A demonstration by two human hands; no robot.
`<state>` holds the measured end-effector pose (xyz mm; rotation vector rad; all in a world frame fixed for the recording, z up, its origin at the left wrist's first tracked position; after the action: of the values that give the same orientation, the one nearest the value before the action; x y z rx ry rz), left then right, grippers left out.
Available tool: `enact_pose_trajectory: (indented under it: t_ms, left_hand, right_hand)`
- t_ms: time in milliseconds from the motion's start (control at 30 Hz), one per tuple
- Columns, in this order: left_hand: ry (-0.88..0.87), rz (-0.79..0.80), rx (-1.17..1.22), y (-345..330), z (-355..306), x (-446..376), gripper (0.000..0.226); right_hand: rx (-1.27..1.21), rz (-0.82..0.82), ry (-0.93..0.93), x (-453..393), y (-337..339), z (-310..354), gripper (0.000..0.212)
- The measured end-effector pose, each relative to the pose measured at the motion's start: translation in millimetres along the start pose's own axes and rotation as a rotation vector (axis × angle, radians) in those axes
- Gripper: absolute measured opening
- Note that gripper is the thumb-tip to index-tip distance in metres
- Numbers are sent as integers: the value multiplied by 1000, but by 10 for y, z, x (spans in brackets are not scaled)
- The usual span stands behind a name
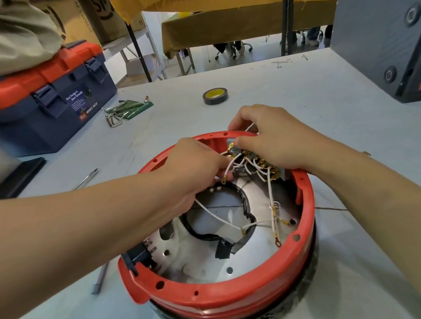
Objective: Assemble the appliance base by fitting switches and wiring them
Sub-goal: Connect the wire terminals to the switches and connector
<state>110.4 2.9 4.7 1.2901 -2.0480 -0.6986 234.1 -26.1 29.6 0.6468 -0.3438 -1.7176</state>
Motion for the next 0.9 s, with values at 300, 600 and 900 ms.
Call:
enact_pose_trajectory:
  t_ms: [300,600,900]
  left_hand:
    - [-51,-67,44,-22,13,1,19]
    - [45,35,151,-56,45,-50,8]
    - [91,136,138,-98,103,-146,16]
  right_hand:
    - [20,-27,37,2,35,8,18]
    - [52,-37,71,5,34,21,20]
    - [61,-41,74,13,44,30,21]
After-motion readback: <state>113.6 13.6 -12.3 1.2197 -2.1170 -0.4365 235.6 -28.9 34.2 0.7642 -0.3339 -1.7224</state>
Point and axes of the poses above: each hand's wrist, its own x-axis away from the middle knuckle, its own y-axis out of the back of the hand, z = x × y, the point moved 8 cm from there along -x, towards the middle knuckle, and after that the axes turned 15 degrees about -x, right-handed, at the moved point
